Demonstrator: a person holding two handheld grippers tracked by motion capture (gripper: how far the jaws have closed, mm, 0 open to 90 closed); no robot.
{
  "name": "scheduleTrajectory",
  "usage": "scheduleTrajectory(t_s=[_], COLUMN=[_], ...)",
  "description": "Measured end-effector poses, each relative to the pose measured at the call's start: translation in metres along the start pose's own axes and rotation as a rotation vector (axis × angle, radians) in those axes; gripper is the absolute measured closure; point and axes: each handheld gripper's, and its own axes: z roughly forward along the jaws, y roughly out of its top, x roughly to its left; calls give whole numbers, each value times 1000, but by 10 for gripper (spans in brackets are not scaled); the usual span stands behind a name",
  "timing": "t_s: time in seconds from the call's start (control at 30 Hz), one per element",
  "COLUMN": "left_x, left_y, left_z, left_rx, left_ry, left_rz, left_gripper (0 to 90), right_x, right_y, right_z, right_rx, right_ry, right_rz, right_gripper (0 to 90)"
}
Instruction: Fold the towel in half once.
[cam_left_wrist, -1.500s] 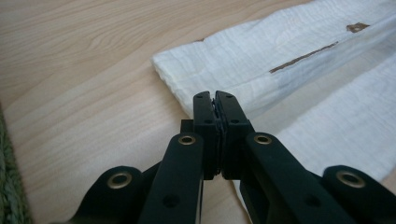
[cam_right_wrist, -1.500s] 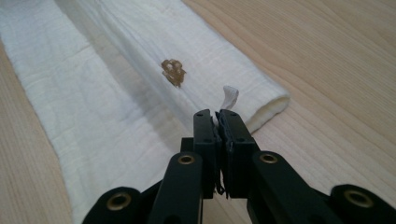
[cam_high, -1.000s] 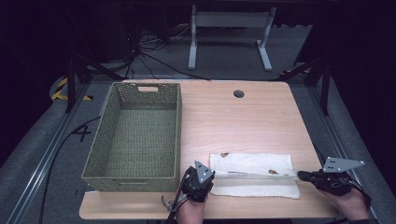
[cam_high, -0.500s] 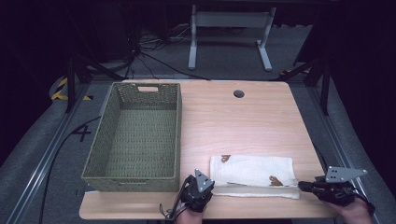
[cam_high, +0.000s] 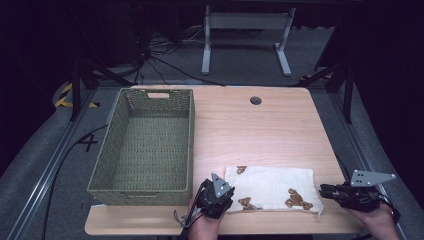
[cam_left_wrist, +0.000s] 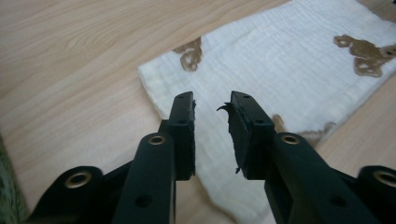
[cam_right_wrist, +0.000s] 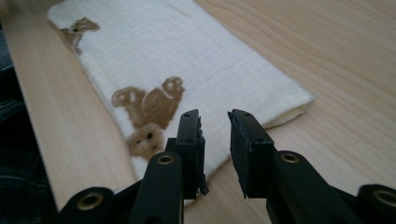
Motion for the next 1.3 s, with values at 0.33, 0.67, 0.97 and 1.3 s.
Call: scheduleTrajectory(t_s=[0.33, 0.67, 0.97, 1.3], left_x=[23, 47, 52, 54], left_y=[28, 36, 35, 30], left_z=[40, 60, 66, 78], left_rx=[21, 48, 65, 106], left_ry=[22, 42, 52, 58], left_rz=[14, -19, -33, -26], left_gripper=[653, 627, 619, 624], right_x=[-34, -62, -64, -62], right_y=[23, 28, 22, 22], right_z=[24, 53, 58, 59], right_rx=[11, 87, 111, 112], right_ry=[-51, -72, -52, -44], right_rz=[25, 65, 90, 80], right_gripper=[712, 713, 812, 855])
